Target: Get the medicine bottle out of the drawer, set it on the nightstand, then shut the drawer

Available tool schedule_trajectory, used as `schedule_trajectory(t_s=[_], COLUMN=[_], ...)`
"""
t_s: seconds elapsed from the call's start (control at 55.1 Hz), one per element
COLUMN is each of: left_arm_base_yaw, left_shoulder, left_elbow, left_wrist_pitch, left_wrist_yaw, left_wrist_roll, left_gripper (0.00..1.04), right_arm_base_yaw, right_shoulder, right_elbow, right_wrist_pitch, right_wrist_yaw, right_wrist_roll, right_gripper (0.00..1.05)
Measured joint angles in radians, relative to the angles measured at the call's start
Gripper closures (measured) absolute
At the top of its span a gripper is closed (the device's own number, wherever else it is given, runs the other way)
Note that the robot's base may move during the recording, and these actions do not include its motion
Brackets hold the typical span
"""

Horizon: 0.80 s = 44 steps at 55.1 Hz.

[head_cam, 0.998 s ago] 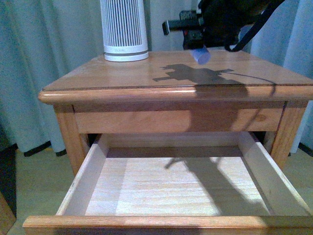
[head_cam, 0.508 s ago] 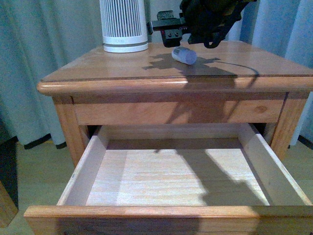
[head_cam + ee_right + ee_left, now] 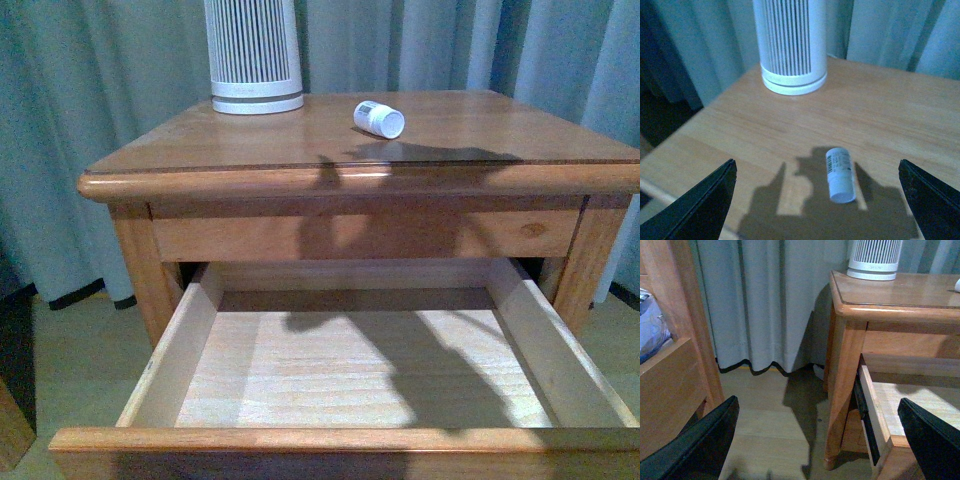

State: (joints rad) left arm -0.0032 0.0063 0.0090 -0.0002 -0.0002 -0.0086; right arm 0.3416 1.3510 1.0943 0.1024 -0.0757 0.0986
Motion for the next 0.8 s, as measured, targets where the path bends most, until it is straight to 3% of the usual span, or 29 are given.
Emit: schedule_trajectory(t_s=[0.272, 0.508, 0.635, 0.798], left_arm_base_yaw=[0.000, 0.000, 0.000, 0.000], left_shoulder=[0.000, 0.000, 0.000, 0.000], left_elbow=[0.000, 0.000, 0.000, 0.000], left_wrist_pitch=[0.000, 0.000, 0.000, 0.000], left_wrist_yaw=[0.000, 0.000, 0.000, 0.000], left_wrist_roll=[0.000, 0.000, 0.000, 0.000], left_gripper=[0.06, 0.06, 0.06, 0.06], right_arm_base_yaw=[0.012, 0.075, 0.105, 0.071], right_shoulder=[-0.414, -0.426, -0.201, 0.142], right_elbow=[-0.536, -0.800, -0.889, -0.872], right_wrist_pitch=[-0.097, -0.029, 0.243, 0.575], right_wrist_yaw=[0.069, 0.141, 0.192, 0.199], right_wrist_roll=[0.138, 0.203, 0.182, 0.104], right_gripper=[0.63, 1.01, 1.01, 1.01])
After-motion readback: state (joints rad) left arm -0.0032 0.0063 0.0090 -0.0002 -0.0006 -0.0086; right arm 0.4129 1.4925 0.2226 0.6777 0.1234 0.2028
